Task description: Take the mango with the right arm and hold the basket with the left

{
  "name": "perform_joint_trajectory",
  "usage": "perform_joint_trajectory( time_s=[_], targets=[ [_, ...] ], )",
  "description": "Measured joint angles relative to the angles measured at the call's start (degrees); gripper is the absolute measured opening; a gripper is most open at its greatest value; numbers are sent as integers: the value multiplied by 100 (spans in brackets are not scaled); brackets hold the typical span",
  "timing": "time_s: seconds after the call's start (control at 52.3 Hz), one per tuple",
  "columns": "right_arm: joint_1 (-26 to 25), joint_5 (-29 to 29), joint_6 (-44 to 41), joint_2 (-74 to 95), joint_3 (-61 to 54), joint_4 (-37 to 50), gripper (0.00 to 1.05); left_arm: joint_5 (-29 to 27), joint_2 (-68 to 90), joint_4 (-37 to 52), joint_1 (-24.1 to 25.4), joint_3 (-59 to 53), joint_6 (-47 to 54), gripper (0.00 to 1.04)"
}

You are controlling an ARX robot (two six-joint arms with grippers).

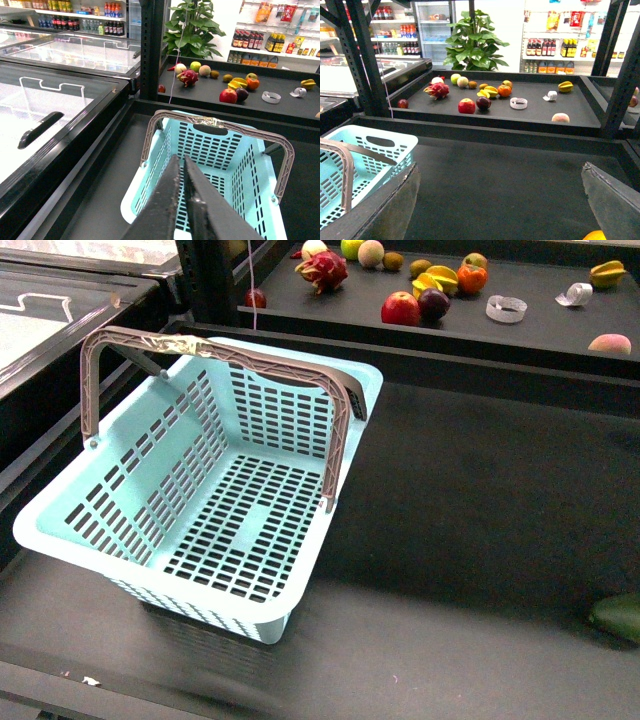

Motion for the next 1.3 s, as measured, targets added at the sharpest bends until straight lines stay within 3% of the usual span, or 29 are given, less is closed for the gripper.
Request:
perform_joint_trajectory(
  time_s=[0.478, 0.841, 0.86, 0.936, 1.013, 1.127, 1.299],
  targets=[
    [0, 0, 2, 0, 0, 0, 96, 0, 0, 0, 0, 0, 9, 98],
    [0, 0, 0, 0, 0, 0, 96, 0, -2, 0, 0, 0, 7, 97],
    [0, 0, 0, 0, 0, 0, 96, -424, 76, 48, -129, 4, -92, 97],
    [4, 7, 0, 0, 0, 0, 96, -3163, 1379, 1001, -986, 9, -1095, 97],
    [4, -2, 0, 0, 0, 0, 96, -4072, 2782, 2199, -1054, 26, -1545, 97],
    [4, 0, 0, 0, 0, 0, 96, -3746, 5364, 3969, -981, 529, -2277, 97],
    [4, 0, 0, 0, 0, 0, 96, -3375, 7473, 4236, -1043, 1456, -3259, 97]
  ],
)
